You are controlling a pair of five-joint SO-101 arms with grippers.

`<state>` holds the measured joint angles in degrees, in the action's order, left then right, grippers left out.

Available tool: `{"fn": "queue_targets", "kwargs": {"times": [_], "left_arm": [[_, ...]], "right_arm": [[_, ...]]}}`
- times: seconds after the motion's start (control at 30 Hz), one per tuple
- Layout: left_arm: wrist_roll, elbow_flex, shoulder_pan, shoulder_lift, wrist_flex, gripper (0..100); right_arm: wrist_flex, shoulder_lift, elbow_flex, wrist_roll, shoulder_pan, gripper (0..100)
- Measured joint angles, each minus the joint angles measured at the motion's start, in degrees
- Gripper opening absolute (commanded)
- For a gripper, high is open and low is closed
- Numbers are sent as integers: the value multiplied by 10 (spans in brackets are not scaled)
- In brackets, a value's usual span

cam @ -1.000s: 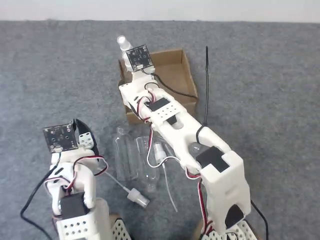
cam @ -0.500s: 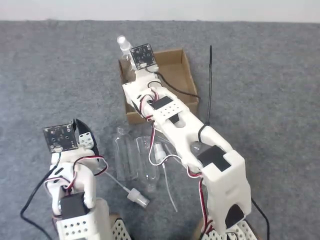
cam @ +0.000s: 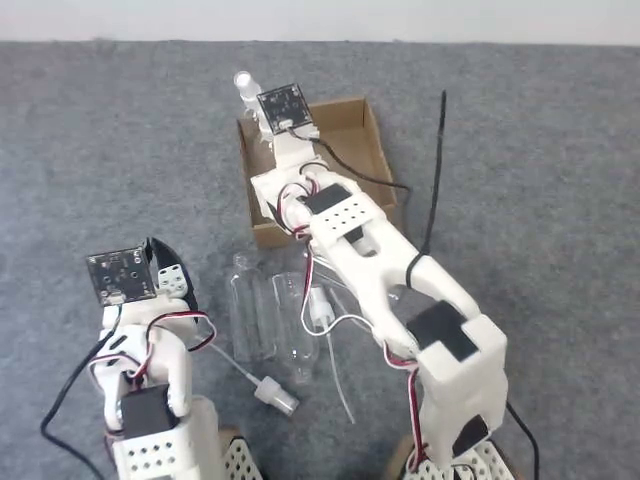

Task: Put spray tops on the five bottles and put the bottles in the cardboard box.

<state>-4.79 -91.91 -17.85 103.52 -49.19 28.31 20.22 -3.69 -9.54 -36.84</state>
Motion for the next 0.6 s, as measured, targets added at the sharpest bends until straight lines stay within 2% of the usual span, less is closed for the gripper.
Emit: {"fn": "queue_targets", "kwargs": {"times": [0.5,0.6], "left_arm": [[0,0,0,0,0,13],[0,0,0,0,0,13]], "right_arm": [[218,-141,0,1,0,253],[274,-170,0,36,0,253]]}}
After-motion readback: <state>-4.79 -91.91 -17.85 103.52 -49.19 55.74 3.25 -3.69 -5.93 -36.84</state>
